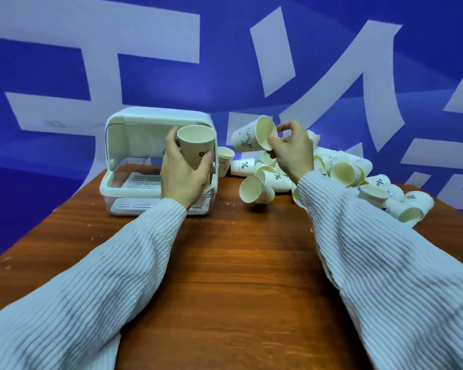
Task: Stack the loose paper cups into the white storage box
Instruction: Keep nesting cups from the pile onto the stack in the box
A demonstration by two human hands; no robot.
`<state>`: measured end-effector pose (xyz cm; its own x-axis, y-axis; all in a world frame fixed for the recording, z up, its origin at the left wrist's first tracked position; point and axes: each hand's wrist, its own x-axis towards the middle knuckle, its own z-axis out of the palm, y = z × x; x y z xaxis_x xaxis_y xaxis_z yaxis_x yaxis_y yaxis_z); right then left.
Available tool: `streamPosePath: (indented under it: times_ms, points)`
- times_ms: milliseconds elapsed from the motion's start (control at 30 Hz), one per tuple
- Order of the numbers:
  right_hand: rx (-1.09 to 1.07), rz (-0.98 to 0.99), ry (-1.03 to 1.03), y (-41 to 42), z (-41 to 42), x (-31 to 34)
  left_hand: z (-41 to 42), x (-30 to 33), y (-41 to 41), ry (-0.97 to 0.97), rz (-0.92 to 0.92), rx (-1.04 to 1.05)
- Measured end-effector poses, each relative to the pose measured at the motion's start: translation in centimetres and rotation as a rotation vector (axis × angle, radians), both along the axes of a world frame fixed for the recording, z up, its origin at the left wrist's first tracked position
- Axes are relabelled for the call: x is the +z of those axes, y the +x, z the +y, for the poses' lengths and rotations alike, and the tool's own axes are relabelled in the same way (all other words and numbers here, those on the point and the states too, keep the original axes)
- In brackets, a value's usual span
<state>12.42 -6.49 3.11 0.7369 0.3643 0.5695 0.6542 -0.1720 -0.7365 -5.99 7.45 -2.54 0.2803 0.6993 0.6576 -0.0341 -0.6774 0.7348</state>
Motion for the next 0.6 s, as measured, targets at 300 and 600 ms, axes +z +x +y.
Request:
streamPosePath:
  times_ms: [300,600]
  points:
    - [0.059,-0.238,-0.303,-4.7,9.5,1.7,3.6,-0.2,-3.4,-0.041,-0.038,0.096]
    - [0.041,-0.239,-0.639,-5.5,12.2,-0.1,4.7,0.5,-4.4,-0.057,0.017,0.075]
